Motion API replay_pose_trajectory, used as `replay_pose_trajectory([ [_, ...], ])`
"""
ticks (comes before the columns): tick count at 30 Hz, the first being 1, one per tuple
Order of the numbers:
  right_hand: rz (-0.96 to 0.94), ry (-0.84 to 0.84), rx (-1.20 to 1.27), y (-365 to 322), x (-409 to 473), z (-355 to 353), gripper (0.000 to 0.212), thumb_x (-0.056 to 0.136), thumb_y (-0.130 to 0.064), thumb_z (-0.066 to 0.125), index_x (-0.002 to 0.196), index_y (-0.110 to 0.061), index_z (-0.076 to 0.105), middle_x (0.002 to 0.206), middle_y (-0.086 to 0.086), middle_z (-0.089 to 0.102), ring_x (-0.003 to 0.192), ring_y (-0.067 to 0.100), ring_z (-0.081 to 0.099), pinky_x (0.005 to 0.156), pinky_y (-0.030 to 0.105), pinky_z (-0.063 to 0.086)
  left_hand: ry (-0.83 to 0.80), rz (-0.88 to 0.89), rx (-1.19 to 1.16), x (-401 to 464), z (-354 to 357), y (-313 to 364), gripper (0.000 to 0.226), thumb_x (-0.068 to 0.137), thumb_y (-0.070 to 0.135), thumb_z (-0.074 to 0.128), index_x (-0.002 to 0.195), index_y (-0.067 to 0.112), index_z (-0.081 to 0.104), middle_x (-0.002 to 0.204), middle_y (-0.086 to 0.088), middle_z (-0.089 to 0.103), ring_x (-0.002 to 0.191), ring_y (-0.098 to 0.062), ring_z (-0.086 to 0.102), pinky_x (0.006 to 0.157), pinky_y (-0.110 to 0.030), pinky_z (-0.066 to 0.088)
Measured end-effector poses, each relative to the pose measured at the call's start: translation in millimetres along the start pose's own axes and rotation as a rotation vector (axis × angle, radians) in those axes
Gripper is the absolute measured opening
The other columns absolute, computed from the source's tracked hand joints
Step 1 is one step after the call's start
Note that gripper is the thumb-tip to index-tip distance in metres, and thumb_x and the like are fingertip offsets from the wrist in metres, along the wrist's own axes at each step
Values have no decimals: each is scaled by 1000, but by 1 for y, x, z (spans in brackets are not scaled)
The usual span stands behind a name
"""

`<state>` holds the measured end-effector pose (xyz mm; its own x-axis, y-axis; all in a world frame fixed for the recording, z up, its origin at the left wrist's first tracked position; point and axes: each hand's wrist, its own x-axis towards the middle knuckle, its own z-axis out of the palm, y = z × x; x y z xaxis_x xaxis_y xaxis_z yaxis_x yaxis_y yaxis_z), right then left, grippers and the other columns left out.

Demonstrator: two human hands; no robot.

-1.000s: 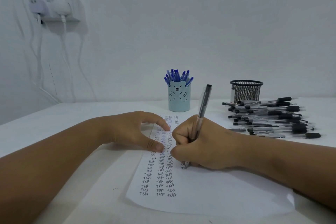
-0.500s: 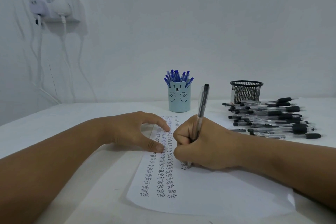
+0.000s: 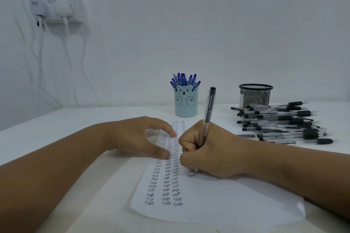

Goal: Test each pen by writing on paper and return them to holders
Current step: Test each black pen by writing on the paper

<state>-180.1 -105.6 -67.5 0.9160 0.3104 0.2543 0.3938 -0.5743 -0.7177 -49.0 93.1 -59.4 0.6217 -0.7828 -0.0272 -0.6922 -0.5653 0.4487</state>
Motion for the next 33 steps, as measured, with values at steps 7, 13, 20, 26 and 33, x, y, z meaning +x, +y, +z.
replay_pose_trajectory([
  [7, 45, 189, 141, 2, 5, -8, 51, 98, -28, 61, 56, -6, 43, 58, 9, 40, 54, 20, 33, 57, 38, 34, 5, -21, -5, -2, 0, 2, 70, 54, 74, 80, 119, 58, 61, 136, 34, 52, 134, 3, 43, 120, -39, 31],
  [13, 1, 404, -313, 17, 13, -41, 35, 81, -55, 72, 100, -29, 59, 48, -2, 52, 46, 16, 42, 49, 27, 38, -3, -26, 11, -3, -2, 3, 56, 69, 62, 84, 119, 59, 60, 139, 40, 44, 139, 6, 35, 122, -34, 24],
  [20, 19, 351, -625, 29, 19, -48, 27, 104, -33, 50, 82, -18, 56, 72, -2, 56, 70, 19, 51, 66, 37, 41, 11, -37, 31, -4, -1, 6, 56, 69, 61, 82, 121, 58, 60, 142, 38, 42, 138, 9, 34, 115, -24, 24],
  [26, 31, 301, -586, 38, 20, -41, 18, 105, -36, 47, 102, -27, 63, 83, -11, 56, 76, 3, 50, 71, 31, 39, 15, -32, 51, -4, 0, 3, 54, 70, 67, 79, 119, 64, 57, 143, 38, 41, 140, 7, 33, 121, -32, 24],
  [33, 1, 349, -580, 42, 21, -44, 18, 103, -31, 54, 107, -23, 69, 87, -4, 63, 76, 5, 53, 70, 24, 41, 23, -27, 71, -3, 0, 5, 54, 72, 64, 76, 122, 61, 56, 143, 39, 40, 139, 8, 33, 116, -25, 24],
])
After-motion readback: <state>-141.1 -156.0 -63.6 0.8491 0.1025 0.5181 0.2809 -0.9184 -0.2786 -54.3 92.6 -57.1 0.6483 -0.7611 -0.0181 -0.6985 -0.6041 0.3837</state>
